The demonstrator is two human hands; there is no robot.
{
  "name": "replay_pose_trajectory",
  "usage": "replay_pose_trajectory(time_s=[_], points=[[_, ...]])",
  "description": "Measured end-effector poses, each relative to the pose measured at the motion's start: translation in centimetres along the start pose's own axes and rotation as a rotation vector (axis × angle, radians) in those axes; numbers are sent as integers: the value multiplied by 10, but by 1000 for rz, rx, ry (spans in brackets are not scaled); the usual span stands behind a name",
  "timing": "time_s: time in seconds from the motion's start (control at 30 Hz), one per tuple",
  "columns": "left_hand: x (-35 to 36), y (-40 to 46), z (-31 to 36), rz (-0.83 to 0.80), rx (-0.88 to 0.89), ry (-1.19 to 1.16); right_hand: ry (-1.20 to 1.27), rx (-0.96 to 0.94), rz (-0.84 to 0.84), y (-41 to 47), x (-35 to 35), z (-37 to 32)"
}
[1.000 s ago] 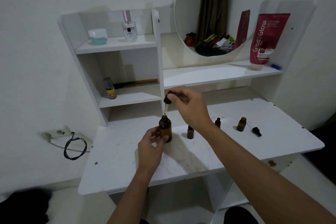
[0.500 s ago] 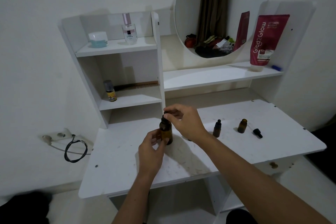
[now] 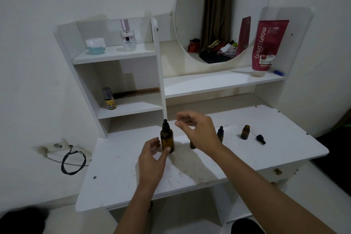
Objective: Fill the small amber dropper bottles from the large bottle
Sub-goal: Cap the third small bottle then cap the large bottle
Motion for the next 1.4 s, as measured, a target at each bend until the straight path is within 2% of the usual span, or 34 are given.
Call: replay_pose_trajectory(time_s=[0.27,0.4,0.53,0.73,0.9,1.07,1.27,1.4], points=[[14,-42,18,122,-68,-121,-115,86,136,-46,-108,37],[58,-67,36,20,-44,-189,-187,236,250,-77,-167,74],[109,-82,60,-183,17,-185,-305,354,355,-110,-206,113],[174,-85,86,-386,100,-120,-406,476,299,-126,-207,150],[211,-73,96,-423,144,-72,-521,530,243,-115,-202,161],[238,-62,97,-434,130,-63,-599,471,235,-120,-201,162],[257,-46,107,-371,152,-74,-455,441,318,-125,-210,152],[261,-40,106,-305,166,-59,-180,543,411,-131,-220,154]])
Point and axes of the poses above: each hand's wrist, its own y-axis towards the middle knuckle, its own x-axis out of the palm, z = x × y, the point moved 4 cm from there along y, towards the middle knuckle, and after that the axes turned 6 degrees about -x, right-handed, at the moved point
